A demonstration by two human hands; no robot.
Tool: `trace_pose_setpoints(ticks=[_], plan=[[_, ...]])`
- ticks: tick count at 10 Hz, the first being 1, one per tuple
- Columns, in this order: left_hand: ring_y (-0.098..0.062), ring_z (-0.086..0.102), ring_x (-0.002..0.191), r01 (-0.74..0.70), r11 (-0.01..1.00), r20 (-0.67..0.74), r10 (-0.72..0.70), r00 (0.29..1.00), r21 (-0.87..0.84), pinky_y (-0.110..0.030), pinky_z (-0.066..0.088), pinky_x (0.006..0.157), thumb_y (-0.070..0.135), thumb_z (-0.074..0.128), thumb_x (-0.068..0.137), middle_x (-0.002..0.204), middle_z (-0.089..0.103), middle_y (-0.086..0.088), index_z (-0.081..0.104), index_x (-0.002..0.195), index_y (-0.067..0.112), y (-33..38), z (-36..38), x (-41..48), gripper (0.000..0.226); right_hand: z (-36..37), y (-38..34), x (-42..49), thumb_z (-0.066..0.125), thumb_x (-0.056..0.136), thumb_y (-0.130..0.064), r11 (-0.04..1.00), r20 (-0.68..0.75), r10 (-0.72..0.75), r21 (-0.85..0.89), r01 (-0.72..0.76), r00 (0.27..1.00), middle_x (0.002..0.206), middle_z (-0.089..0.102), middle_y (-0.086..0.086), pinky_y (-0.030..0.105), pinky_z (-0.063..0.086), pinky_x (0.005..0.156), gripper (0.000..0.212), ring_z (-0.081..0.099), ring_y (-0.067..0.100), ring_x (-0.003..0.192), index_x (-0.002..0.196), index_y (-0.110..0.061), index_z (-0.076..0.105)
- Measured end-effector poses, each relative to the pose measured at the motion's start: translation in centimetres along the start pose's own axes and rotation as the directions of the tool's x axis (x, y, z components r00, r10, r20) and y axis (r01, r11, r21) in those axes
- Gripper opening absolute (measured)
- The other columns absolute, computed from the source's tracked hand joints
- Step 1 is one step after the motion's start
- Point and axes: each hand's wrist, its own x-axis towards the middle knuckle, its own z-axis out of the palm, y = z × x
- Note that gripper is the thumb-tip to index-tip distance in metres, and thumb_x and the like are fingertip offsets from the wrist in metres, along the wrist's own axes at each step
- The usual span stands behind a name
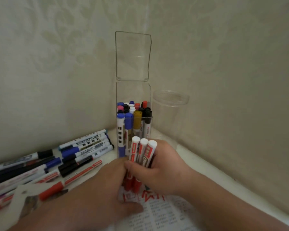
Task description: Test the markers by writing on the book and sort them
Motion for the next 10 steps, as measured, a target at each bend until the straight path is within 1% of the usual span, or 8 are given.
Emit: trace_pose_setpoints(ticks=[1,2,3,4,5,7,9,10], plan=[[0.029,0.039,0.106,0.036,0.999,0.019,-0.036,0.999,-0.018,-0.002,0.040,0.078,0.073,0.074,0.064,0.110,0.045,0.045,0.031,0.107,0.070,0.5,-1.0,0.3,0.061,-2.6,-2.1,-0.2,0.069,0.095,-0.027,0.989,0.014,0.123,0.077,-0.124,0.992,0.078,0.076,-0.003,0.024,0.060,0.058,0.015,0.073,0.005,0.066,0.084,-0.017,0.068],[0.016,0.044,0.111,0.024,0.999,0.041,-0.023,0.999,-0.024,-0.014,0.044,0.080,0.081,0.061,0.070,0.122,0.036,0.045,0.012,0.124,0.079,-0.4,-2.0,1.0,0.072,-7.7,-4.9,1.7,0.072,0.092,-0.027,0.998,-0.309,0.049,0.059,-0.032,0.950,0.060,0.071,-0.003,0.019,0.048,0.044,0.023,0.063,0.006,0.044,0.075,-0.013,0.066],[0.011,0.045,0.110,-0.002,1.000,0.015,0.001,1.000,0.031,-0.017,0.046,0.085,0.065,0.063,0.083,0.123,0.037,0.043,0.019,0.127,0.074,-0.6,-2.1,1.0,0.063,-13.1,-6.9,5.4,0.074,0.089,-0.025,0.998,-0.621,-0.066,-0.047,0.047,0.781,0.048,0.064,0.000,0.022,0.042,0.038,0.027,0.057,0.013,0.035,0.071,-0.009,0.063],[0.007,0.046,0.108,-0.019,0.998,0.024,0.018,1.000,0.062,-0.016,0.045,0.082,0.059,0.060,0.089,0.121,0.040,0.039,0.034,0.125,0.070,-0.8,-2.0,1.0,0.046,-15.3,-6.2,9.1,0.071,0.087,-0.023,0.987,-0.653,-0.008,-0.128,-0.100,0.758,0.051,0.063,0.003,0.023,0.043,0.035,0.021,0.057,0.011,0.035,0.077,-0.005,0.066],[0.005,0.049,0.107,-0.045,0.998,0.053,0.042,0.998,0.045,-0.014,0.044,0.081,0.057,0.060,0.090,0.120,0.043,0.038,0.044,0.121,0.065,-1.3,-2.1,1.0,0.036,-14.4,-3.9,10.7,0.071,0.085,-0.017,0.958,-0.533,0.138,-0.142,-0.250,0.835,0.070,0.071,0.017,0.026,0.050,0.039,0.016,0.063,0.016,0.044,0.079,-0.004,0.066],[0.009,0.048,0.106,-0.049,0.997,0.091,0.044,0.995,0.060,-0.010,0.042,0.081,0.057,0.057,0.092,0.115,0.044,0.041,0.052,0.117,0.061,-1.4,-2.2,1.2,0.025,-12.9,-1.1,10.8,0.073,0.084,-0.017,0.936,-0.426,0.208,-0.174,-0.305,0.881,0.068,0.068,0.008,0.022,0.047,0.043,0.015,0.062,0.013,0.050,0.077,-0.010,0.062],[0.012,0.049,0.104,-0.038,0.999,0.135,0.033,0.990,0.030,-0.007,0.042,0.081,0.055,0.057,0.093,0.111,0.046,0.041,0.054,0.110,0.060,-1.1,-2.1,1.2,0.018,-12.9,-0.6,11.2,0.072,0.082,-0.011,0.931,-0.403,0.173,-0.232,-0.283,0.899,0.073,0.066,0.007,0.023,0.048,0.042,0.008,0.057,0.009,0.042,0.085,-0.007,0.066],[0.012,0.049,0.104,0.004,1.000,0.152,-0.007,0.988,0.025,-0.008,0.042,0.079,0.057,0.057,0.092,0.111,0.047,0.041,0.055,0.107,0.061,-1.3,-2.3,1.1,0.016,-13.1,-0.7,11.0,0.074,0.083,-0.017,0.929,-0.417,0.165,-0.239,-0.283,0.894,0.082,0.069,0.005,0.023,0.046,0.044,0.013,0.058,0.012,0.048,0.093,-0.013,0.067]])
